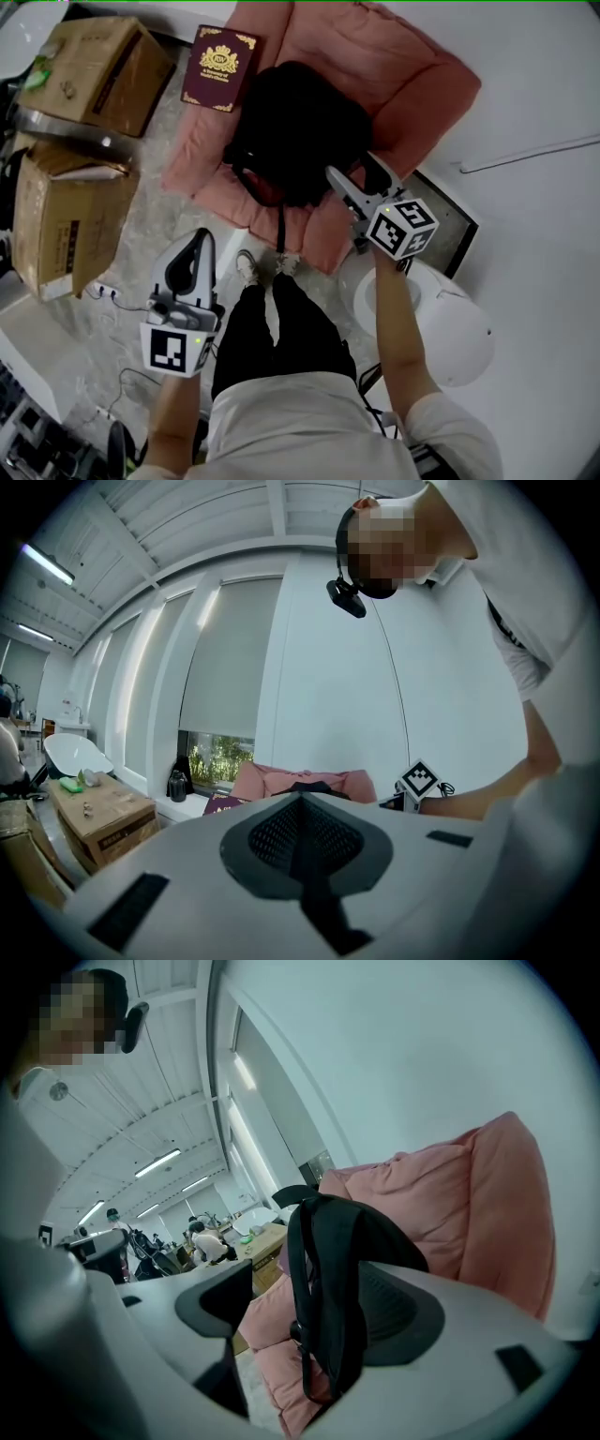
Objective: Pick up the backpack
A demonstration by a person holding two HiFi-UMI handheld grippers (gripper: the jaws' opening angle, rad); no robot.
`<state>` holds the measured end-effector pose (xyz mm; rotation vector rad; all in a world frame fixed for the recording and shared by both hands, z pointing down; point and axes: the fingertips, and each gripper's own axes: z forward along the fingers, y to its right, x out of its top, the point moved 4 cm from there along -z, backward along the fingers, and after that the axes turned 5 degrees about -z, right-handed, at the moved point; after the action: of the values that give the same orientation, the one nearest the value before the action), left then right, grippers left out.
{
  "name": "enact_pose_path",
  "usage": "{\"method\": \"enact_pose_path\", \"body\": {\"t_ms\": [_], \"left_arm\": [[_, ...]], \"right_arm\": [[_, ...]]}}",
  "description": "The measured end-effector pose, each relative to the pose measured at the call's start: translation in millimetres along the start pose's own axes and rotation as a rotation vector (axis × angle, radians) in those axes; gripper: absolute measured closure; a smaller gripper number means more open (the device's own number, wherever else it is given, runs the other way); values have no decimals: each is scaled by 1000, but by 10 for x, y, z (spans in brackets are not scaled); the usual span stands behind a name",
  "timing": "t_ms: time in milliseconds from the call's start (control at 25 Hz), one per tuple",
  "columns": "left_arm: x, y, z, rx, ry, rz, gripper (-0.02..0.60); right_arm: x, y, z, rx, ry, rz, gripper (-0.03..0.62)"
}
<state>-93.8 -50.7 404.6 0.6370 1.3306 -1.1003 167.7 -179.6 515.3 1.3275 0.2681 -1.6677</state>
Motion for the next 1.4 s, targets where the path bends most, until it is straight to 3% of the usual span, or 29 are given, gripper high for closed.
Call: {"method": "enact_pose_path", "body": {"t_ms": [560,840,1400], "left_arm": [[-457,7,-93,17,-41,7,565],[-463,25,-65,14,-32,7,565],[-563,31,-103,18,-68,-9,565]], "right_arm": [[-250,285,259,16,42,44,244],[-169,242,284,77,83,81,246],[-79,207,590,141,63,76,247]]}}
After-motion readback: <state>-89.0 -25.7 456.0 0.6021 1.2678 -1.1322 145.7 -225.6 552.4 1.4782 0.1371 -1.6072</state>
